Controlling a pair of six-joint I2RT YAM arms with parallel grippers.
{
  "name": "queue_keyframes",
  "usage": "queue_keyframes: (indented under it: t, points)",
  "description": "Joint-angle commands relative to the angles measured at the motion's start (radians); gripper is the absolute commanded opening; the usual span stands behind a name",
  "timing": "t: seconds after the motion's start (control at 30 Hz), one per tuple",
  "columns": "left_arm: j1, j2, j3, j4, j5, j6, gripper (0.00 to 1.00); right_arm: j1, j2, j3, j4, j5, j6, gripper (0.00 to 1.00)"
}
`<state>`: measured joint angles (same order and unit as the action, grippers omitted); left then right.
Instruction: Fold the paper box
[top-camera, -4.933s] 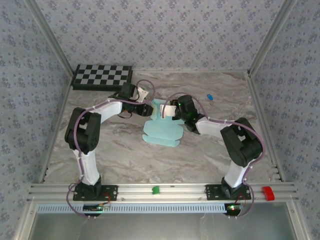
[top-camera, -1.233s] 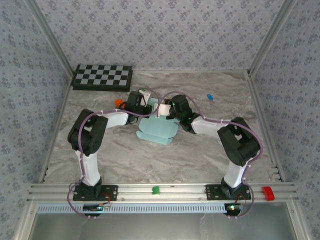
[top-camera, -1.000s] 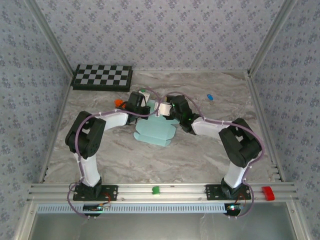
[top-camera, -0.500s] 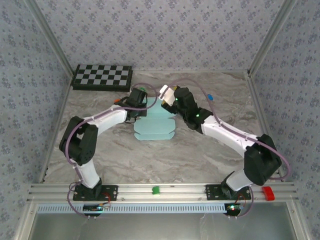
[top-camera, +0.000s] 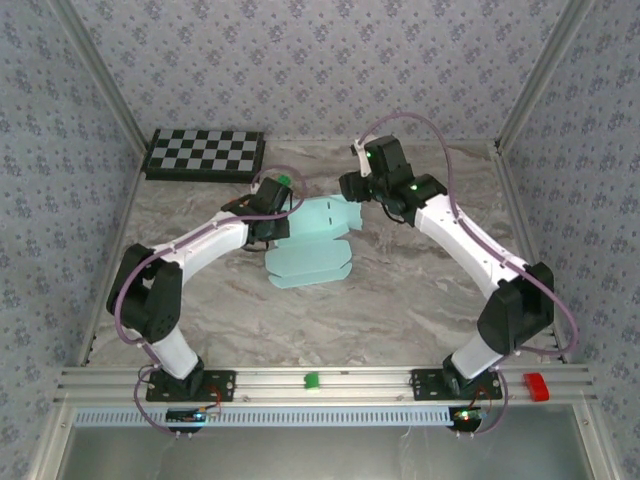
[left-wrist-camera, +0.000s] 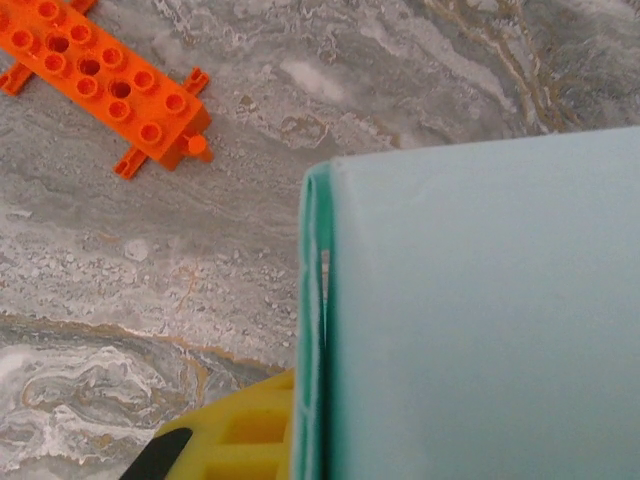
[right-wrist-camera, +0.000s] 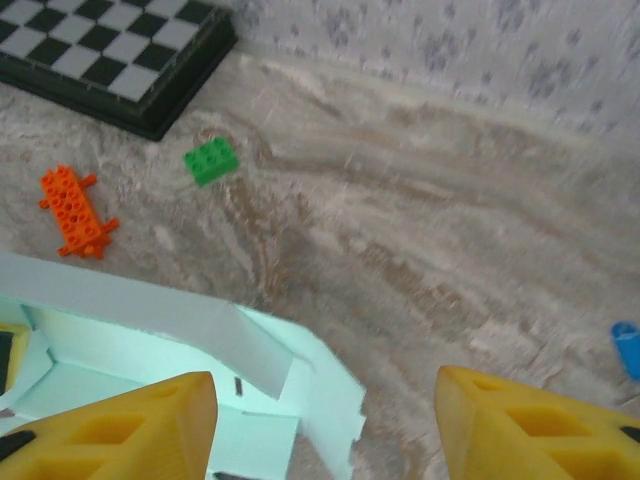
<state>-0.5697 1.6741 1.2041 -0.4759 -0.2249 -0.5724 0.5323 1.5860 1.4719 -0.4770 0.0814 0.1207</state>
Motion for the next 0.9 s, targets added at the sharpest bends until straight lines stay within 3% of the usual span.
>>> queue_keyframes:
  t: [0.0,0.37,0.87]
  points:
    - [-0.003,-0.037,0.022,-0.043,0.001,-0.025,0.00,0.006,0.038,0.055,-0.088,-0.080,0.097,0.56]
    - [-0.003,-0.046,0.028,-0.052,0.008,-0.023,0.00,-0.008,0.165,0.151,-0.141,-0.115,0.166,0.16]
    - [-0.004,-0.064,0.023,-0.049,0.021,-0.027,0.00,-0.006,0.265,0.189,-0.175,-0.083,0.191,0.05]
